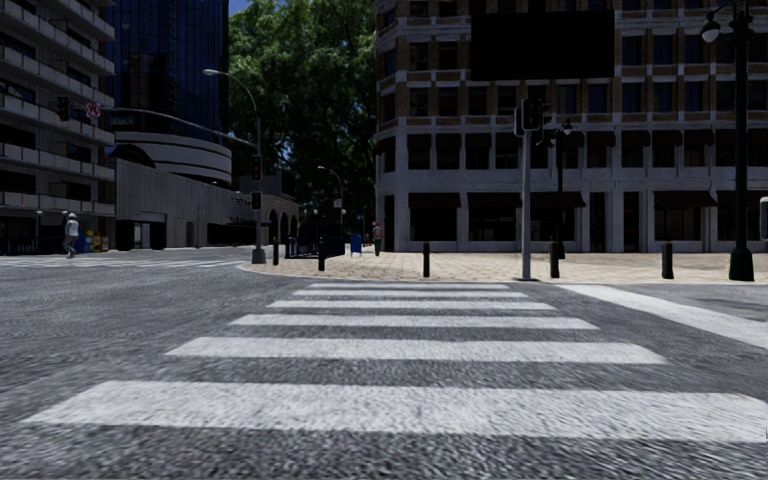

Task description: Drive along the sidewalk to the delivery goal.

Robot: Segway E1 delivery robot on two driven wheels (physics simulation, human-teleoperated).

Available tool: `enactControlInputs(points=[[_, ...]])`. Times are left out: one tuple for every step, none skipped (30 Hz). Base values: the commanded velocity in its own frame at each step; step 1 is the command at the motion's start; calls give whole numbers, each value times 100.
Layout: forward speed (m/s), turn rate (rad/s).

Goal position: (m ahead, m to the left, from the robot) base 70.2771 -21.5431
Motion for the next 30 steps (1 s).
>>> enactControlInputs(points=[[200, 20], [200, 15], [200, 0], [200, 0], [200, 0], [200, 0], [200, 0], [200, 0], [200, 0], [200, 0], [200, 0], [200, 0], [200, 0], [200, 0], [200, 0], [200, 0], [200, 0], [200, 0], [200, 0], [200, 0], [200, 0], [200, 0], [200, 0], [200, 0], [200, 0], [200, 0], [200, 0], [200, 0], [200, 0], [200, 0]])
